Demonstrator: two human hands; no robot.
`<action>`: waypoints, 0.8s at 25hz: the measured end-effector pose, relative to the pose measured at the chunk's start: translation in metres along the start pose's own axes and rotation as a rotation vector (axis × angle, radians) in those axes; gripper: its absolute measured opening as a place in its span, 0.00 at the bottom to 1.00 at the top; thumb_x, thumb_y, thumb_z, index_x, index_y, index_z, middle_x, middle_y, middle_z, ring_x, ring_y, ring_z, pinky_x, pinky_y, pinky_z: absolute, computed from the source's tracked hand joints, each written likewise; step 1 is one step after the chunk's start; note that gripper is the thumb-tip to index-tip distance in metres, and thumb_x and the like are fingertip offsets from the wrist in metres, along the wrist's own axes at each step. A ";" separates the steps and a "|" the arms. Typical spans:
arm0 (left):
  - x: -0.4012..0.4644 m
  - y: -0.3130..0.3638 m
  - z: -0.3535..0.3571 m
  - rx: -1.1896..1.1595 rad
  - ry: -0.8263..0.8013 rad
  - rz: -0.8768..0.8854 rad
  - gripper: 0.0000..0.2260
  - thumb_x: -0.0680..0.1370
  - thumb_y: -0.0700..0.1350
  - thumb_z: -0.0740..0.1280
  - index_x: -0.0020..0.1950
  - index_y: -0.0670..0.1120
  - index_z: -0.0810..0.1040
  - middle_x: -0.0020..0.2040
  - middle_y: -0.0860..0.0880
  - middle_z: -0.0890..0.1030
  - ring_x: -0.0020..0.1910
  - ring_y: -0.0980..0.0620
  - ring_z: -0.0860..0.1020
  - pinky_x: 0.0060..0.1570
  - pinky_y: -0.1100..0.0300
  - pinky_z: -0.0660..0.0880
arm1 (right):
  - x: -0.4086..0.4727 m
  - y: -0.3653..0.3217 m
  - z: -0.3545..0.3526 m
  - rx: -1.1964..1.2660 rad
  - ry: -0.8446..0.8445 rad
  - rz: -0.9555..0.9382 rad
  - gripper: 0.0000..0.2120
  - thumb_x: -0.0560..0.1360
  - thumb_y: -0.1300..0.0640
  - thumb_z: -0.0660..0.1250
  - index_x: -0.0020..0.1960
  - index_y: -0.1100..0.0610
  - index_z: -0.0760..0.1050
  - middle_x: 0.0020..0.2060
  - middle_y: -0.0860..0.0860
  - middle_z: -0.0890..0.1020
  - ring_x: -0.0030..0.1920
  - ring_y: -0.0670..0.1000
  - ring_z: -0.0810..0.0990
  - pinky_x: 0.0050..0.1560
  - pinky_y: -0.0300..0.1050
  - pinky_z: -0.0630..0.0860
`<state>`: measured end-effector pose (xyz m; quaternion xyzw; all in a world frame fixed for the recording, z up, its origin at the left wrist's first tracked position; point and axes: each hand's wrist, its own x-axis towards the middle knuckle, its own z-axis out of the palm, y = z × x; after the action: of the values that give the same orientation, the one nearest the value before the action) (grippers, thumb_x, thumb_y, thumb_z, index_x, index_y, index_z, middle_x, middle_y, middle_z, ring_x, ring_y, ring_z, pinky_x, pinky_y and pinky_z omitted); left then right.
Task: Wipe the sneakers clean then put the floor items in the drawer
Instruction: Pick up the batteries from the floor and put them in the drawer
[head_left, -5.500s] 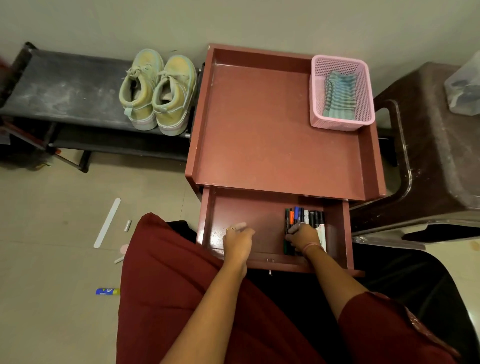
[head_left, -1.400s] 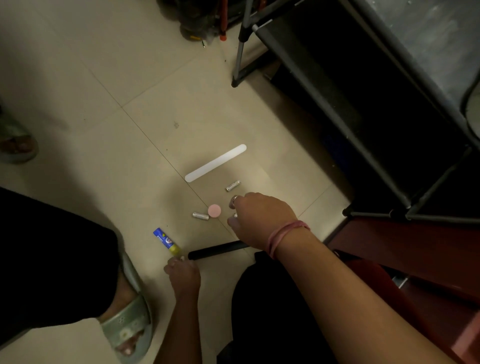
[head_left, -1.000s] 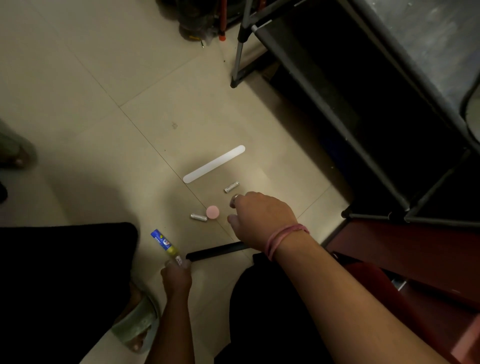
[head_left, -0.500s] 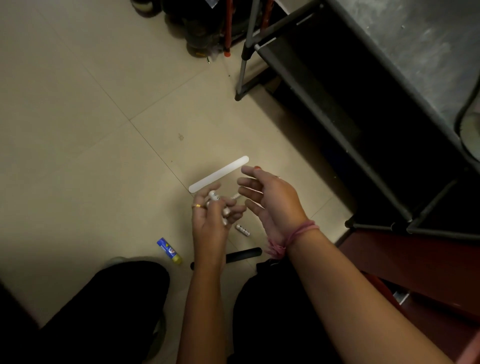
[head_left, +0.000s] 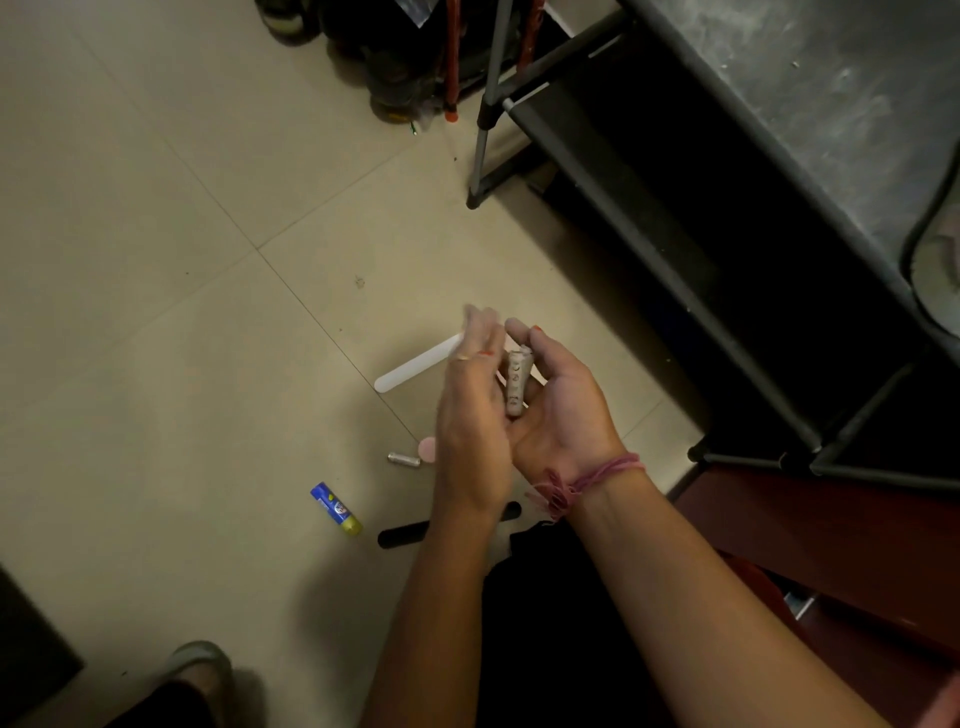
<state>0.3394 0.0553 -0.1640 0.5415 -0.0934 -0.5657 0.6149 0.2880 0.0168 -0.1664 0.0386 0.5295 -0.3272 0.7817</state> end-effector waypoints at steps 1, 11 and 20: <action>0.004 0.004 -0.008 -0.039 0.081 0.040 0.13 0.80 0.47 0.57 0.64 0.55 0.73 0.65 0.54 0.75 0.64 0.59 0.74 0.58 0.61 0.76 | 0.002 0.000 -0.001 0.033 -0.002 0.009 0.07 0.76 0.53 0.65 0.46 0.55 0.79 0.35 0.51 0.79 0.37 0.50 0.78 0.50 0.49 0.78; 0.081 -0.144 -0.204 1.670 -0.067 -0.117 0.20 0.79 0.37 0.59 0.71 0.43 0.70 0.70 0.44 0.68 0.66 0.44 0.71 0.60 0.51 0.70 | 0.010 0.002 -0.009 0.069 0.139 0.021 0.12 0.78 0.48 0.60 0.41 0.54 0.73 0.25 0.48 0.71 0.21 0.43 0.66 0.20 0.29 0.60; 0.078 -0.168 -0.211 2.178 -0.335 0.011 0.14 0.80 0.38 0.59 0.66 0.44 0.71 0.64 0.45 0.71 0.62 0.46 0.70 0.56 0.56 0.70 | 0.015 0.005 -0.010 0.046 0.173 -0.022 0.13 0.77 0.46 0.60 0.41 0.53 0.73 0.25 0.47 0.69 0.21 0.43 0.64 0.21 0.29 0.57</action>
<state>0.4195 0.1491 -0.4162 0.7098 -0.6268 -0.2438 -0.2096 0.2858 0.0176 -0.1848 0.0787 0.5877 -0.3434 0.7284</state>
